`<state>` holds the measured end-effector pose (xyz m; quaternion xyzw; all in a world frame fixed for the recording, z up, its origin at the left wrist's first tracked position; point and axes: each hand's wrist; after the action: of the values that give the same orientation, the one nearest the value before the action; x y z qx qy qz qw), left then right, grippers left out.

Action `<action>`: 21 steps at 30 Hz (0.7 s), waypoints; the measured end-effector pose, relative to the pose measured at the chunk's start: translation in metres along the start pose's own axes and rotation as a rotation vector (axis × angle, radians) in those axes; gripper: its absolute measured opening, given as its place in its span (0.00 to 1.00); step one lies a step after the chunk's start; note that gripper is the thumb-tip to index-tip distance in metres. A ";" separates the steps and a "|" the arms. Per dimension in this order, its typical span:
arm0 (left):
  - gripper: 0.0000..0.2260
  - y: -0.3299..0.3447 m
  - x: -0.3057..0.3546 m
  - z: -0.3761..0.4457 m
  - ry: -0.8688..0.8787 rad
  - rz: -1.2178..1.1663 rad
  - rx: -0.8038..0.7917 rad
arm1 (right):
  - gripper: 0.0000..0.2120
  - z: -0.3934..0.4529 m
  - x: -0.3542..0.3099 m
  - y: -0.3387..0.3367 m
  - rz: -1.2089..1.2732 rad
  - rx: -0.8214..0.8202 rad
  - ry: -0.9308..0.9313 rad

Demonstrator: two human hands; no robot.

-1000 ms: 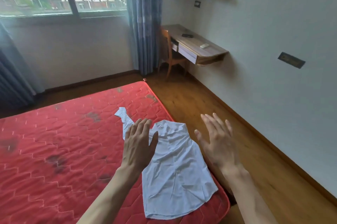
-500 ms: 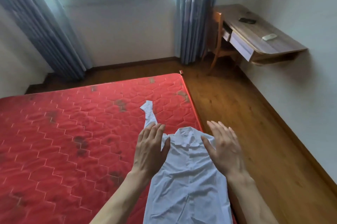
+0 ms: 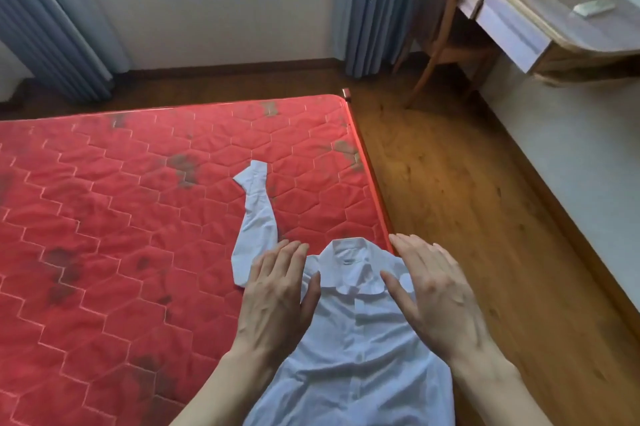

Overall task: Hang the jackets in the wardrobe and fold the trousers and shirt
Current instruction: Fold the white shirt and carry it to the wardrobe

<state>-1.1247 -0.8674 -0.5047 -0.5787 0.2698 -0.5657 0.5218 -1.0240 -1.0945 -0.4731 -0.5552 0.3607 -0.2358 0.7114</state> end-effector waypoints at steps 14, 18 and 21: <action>0.18 0.224 -0.085 0.025 0.009 0.031 -0.109 | 0.26 0.037 0.095 0.198 -0.155 -0.163 -0.036; 0.16 0.263 -0.092 0.033 -0.057 0.035 -0.146 | 0.28 0.052 0.121 0.235 -0.179 -0.279 0.001; 0.19 0.287 -0.098 0.043 -0.136 0.029 -0.247 | 0.30 0.065 0.138 0.255 -0.239 -0.374 0.017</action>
<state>-1.0253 -0.8550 -0.7937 -0.6718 0.3095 -0.4800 0.4717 -0.9030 -1.0864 -0.7449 -0.7141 0.3358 -0.2520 0.5601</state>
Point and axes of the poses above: each hand's wrist, its own z-axis towards the middle knuckle, its own y-axis out of the palm, x = y × z, and after that the axes turned 4 degrees about -y, right-handed
